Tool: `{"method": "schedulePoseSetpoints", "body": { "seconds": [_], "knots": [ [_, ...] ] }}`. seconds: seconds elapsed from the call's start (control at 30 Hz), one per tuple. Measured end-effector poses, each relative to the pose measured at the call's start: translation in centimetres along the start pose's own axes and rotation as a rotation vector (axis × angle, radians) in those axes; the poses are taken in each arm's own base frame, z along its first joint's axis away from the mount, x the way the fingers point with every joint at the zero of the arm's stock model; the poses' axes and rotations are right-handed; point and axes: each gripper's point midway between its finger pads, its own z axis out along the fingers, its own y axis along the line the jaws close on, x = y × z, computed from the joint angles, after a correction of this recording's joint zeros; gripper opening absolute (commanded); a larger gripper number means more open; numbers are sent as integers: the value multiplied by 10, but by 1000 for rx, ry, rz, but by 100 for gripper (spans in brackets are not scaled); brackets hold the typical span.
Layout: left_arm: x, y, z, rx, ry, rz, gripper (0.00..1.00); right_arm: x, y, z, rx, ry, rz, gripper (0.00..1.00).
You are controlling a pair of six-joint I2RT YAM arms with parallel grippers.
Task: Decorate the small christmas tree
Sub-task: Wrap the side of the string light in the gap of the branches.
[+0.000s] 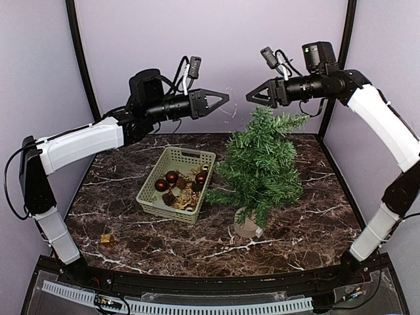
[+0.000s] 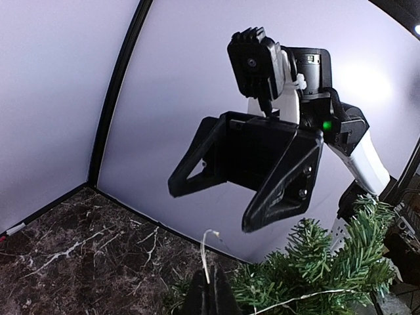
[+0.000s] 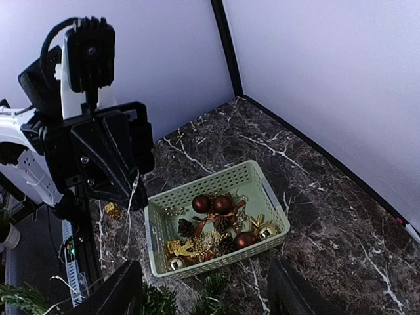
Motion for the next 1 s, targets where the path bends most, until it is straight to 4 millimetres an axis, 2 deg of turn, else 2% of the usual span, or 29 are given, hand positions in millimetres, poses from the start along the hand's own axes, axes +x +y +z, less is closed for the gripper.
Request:
{"method": "schedulePoseSetpoints", "body": {
  "seconds": [0.2, 0.27, 0.4, 0.57, 0.73, 0.8, 0.9, 0.97, 1.0],
  "knots": [
    [-7, -2, 6, 15, 0, 16, 0, 18, 11, 13, -95, 70, -2, 68],
    [-8, -1, 7, 16, 2, 20, 0, 18, 19, 14, -130, 74, -12, 72],
    [-6, 2, 10, 12, 12, 19, 0, 15, 34, 14, -188, 69, -25, 73],
    [-1, 6, 14, 8, 26, 12, 0, 11, 40, 15, -218, 50, -32, 68],
    [1, 6, 14, 16, 32, 11, 0, 9, 40, 23, -203, 47, -26, 54],
    [1, 5, 14, 20, 34, 11, 0, 11, 38, 27, -198, 51, -24, 40],
    [1, 4, 14, 24, 35, 11, 0, 13, 33, 32, -182, 58, -11, 9],
    [2, 4, 14, 25, 35, 11, 0, 12, 29, 33, -162, 54, -8, 0],
    [2, 4, 14, 25, 35, 11, 0, 11, 27, 33, -147, 49, -9, 0]
  ]
}}
